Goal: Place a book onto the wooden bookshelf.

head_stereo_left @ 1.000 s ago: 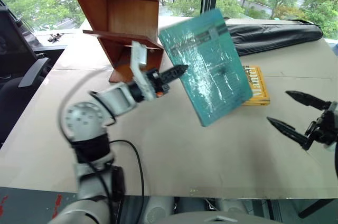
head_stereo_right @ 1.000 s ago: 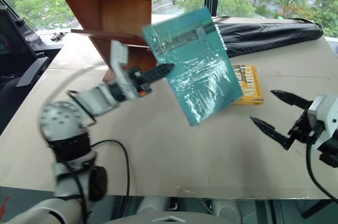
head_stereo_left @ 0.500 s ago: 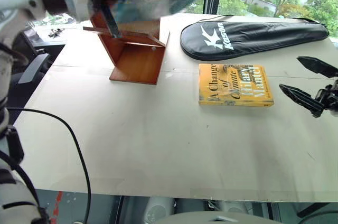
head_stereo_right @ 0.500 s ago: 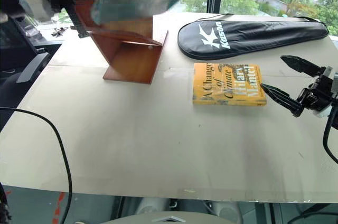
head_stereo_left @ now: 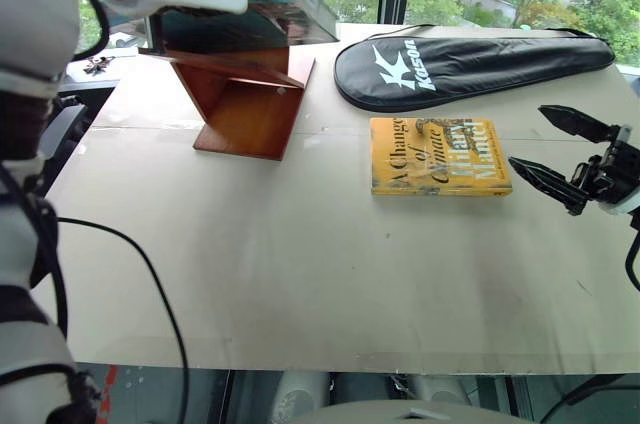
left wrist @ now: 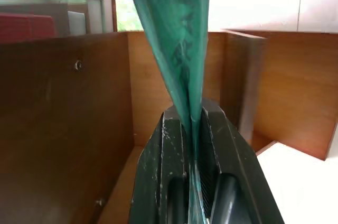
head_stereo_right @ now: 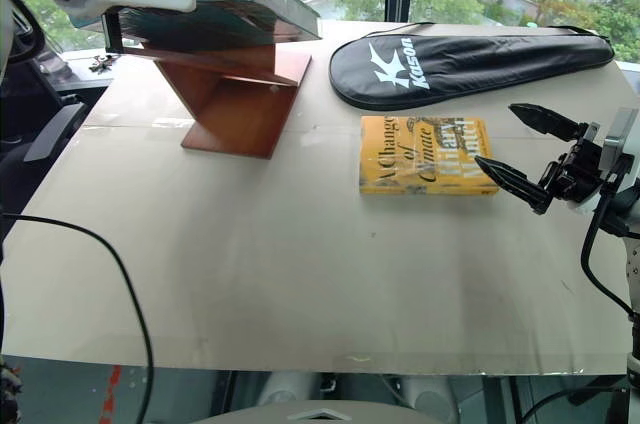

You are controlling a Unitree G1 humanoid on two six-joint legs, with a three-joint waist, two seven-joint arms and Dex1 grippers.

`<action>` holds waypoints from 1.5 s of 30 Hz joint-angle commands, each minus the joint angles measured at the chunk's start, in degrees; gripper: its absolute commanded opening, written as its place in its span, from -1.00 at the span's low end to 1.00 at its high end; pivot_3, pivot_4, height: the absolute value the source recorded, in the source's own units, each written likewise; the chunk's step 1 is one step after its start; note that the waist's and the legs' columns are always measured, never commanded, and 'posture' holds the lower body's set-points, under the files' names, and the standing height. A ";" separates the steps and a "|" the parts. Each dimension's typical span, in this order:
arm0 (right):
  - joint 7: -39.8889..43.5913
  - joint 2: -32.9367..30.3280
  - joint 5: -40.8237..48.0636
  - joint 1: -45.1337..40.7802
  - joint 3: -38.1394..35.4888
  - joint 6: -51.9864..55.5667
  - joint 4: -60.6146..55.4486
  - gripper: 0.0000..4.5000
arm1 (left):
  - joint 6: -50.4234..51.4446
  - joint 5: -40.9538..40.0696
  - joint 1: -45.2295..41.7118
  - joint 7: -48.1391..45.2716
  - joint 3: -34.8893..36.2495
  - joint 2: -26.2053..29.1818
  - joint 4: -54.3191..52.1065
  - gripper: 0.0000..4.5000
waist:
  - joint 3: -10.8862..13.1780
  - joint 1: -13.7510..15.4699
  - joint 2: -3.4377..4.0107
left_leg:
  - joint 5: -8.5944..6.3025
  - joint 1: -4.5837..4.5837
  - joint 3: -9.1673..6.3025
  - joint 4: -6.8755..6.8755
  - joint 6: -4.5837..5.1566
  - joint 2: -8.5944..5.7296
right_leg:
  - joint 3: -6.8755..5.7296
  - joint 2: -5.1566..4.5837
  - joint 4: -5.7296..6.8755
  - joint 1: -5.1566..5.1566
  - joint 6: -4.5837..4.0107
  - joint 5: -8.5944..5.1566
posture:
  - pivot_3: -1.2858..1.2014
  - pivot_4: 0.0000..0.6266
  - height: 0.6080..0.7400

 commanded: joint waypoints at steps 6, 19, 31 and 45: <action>0.13 0.29 1.67 0.03 -1.00 -0.27 -2.89 1.00 | -5.81 5.11 6.25 -3.86 1.76 -0.38 2.45 -0.98 | -0.16 -1.16 0.27 | -0.03 0.37 0.08 0.06 0.06 0.06 | 0.39 -0.01 0.67 0.00 -0.06 0.01 | 0.03 -0.52 1.00; -0.47 0.36 5.27 2.14 -2.56 1.28 -5.57 1.00 | 1.07 -1.59 13.85 -7.92 13.42 -1.05 -7.82 -0.82 | -0.27 -0.93 0.34 | 0.01 0.14 0.11 0.22 0.00 0.05 | 0.36 -0.05 0.47 -0.01 -0.06 0.03 | 0.03 -0.52 1.00; -1.12 -2.20 9.43 3.68 -5.86 5.21 -7.64 1.00 | 52.89 -34.91 14.39 -9.02 38.83 -1.54 -34.78 0.05 | -0.14 -1.04 0.13 | 0.03 -0.14 -0.06 0.22 -0.03 0.08 | 0.27 -0.25 0.30 -0.16 -0.04 0.01 | 0.03 -0.52 1.00; -10.34 -6.40 -2.25 20.65 -10.05 10.72 -14.01 1.00 | 57.85 -44.27 58.23 19.73 48.37 -38.90 -60.35 0.05 | -0.25 -0.39 0.11 | 0.04 0.34 -0.20 0.61 -0.08 0.05 | 0.32 -0.35 0.68 0.34 -0.05 0.02 | 0.03 -0.52 1.00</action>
